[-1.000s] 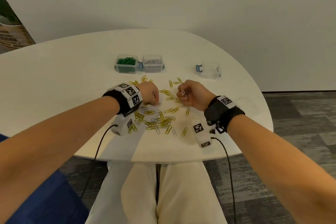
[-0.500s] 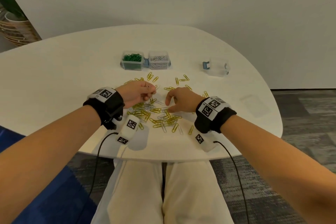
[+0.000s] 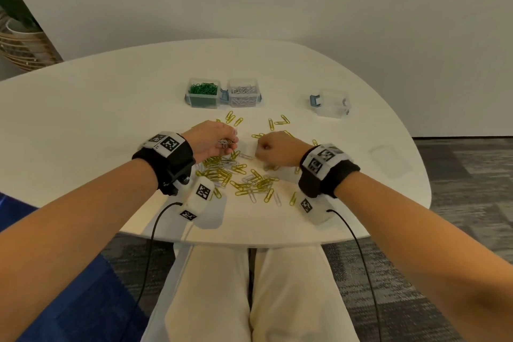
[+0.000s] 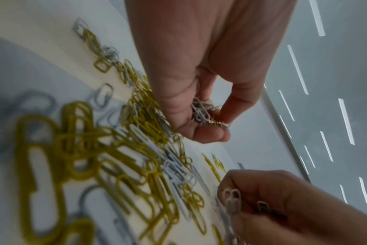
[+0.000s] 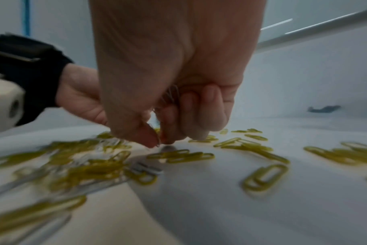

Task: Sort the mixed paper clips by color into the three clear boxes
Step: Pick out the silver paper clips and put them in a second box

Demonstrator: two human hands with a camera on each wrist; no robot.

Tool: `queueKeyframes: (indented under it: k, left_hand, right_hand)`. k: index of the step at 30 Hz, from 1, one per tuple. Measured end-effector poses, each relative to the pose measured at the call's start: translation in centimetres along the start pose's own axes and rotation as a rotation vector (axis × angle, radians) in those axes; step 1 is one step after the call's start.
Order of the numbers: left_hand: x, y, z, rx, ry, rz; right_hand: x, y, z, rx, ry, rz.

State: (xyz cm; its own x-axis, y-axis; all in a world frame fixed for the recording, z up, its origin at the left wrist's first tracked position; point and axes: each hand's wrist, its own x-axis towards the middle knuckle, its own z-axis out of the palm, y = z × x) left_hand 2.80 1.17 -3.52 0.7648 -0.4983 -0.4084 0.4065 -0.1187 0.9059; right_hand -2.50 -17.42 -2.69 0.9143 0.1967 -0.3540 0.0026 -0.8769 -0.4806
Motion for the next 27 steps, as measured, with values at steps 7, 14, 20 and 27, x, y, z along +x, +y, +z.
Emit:
queueKeyframes:
  k: [7, 14, 20, 27]
  left_hand:
    - [0.1, -0.5, 0.4, -0.137, 0.004, 0.044]
    - [-0.3, -0.5, 0.5, -0.290, -0.036, -0.063]
    - [-0.2, -0.4, 0.9, -0.148, -0.034, -0.025]
    - [-0.6, -0.4, 1.2, 0.139, 0.013, 0.092]
  right_hand:
    - [-1.4, 2.3, -0.2, 1.498, -0.153, -0.004]
    - [-3.7, 2.9, -0.9, 0.598, -0.050, 0.182]
    - [-4.4, 2.8, 0.3, 0.075, 0.087, 0.056]
    - [-3.9, 3.1, 0.9, -0.025, 0.025, 0.042]
